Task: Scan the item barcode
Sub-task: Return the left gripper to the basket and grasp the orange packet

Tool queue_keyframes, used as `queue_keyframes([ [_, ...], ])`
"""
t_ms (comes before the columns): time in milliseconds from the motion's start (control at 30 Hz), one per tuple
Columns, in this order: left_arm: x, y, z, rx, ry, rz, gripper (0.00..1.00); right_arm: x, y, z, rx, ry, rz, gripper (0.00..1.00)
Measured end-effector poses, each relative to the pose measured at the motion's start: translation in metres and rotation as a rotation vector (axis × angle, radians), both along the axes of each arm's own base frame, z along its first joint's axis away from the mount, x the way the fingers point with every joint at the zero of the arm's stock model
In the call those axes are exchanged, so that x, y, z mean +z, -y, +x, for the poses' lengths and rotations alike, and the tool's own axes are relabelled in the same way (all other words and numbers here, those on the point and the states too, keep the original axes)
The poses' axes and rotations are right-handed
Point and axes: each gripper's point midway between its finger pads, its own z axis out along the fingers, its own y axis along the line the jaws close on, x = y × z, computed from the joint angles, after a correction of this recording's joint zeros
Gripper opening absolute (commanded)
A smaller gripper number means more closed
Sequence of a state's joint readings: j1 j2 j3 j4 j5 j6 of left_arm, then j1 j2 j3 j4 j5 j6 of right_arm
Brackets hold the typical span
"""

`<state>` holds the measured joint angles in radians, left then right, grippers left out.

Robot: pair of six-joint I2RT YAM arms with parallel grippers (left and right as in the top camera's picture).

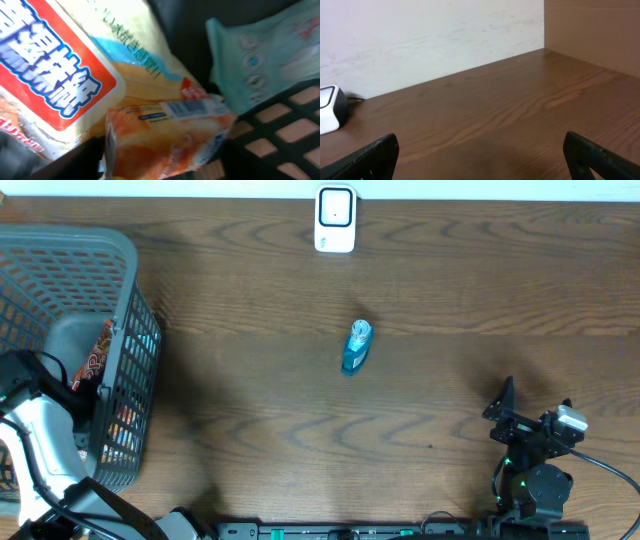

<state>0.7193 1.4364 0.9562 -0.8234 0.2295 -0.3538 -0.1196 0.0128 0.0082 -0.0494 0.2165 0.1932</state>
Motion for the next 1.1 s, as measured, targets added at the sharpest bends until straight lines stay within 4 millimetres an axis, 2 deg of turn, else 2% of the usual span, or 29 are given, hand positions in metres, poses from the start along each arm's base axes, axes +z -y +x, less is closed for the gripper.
queue_keyframes([
  [33, -0.004, 0.001, -0.002, -0.004, -0.006, 0.000, 0.55, 0.000, 0.000, 0.000, 0.000, 0.000, 0.000, 0.99],
  [133, -0.009, 0.003, -0.006, -0.006, -0.018, -0.004, 0.28, 0.000, 0.000, 0.000, 0.000, 0.000, 0.000, 0.99],
  [167, -0.009, 0.003, -0.006, -0.006, -0.019, -0.001, 0.15, 0.000, 0.000, 0.000, 0.000, -0.001, 0.000, 0.99],
  [200, -0.009, 0.002, -0.005, -0.001, -0.017, 0.001, 0.10, 0.000, 0.000, 0.000, 0.000, 0.000, 0.000, 0.99],
  [367, -0.005, 0.002, -0.005, -0.001, -0.019, -0.001, 0.08, 0.000, 0.000, 0.000, 0.000, 0.000, 0.000, 0.99],
  [500, 0.015, -0.003, 0.001, -0.001, -0.007, 0.009, 0.08, 0.000, 0.000, 0.000, 0.000, 0.000, 0.000, 0.99],
  [600, 0.041, -0.011, 0.008, 0.000, 0.029, 0.045, 0.08, 0.000, 0.000, 0.000, 0.000, 0.000, 0.000, 0.99],
  [633, 0.061, -0.016, 0.014, 0.001, 0.068, 0.082, 0.07, 0.000, 0.000, 0.000, 0.000, 0.000, 0.000, 0.99],
  [800, 0.127, -0.019, 0.019, 0.033, 0.210, 0.184, 0.08, 0.000, 0.000, 0.000, 0.000, 0.000, 0.000, 0.99],
  [933, 0.185, -0.006, 0.019, 0.044, 0.399, 0.258, 0.07, 0.000, 0.000, 0.000, 0.000, 0.000, 0.000, 0.99],
  [1100, 0.239, 0.020, 0.001, 0.064, 0.595, 0.325, 0.07, 0.000, 0.000, 0.000, 0.000, 0.000, 0.000, 0.99],
])
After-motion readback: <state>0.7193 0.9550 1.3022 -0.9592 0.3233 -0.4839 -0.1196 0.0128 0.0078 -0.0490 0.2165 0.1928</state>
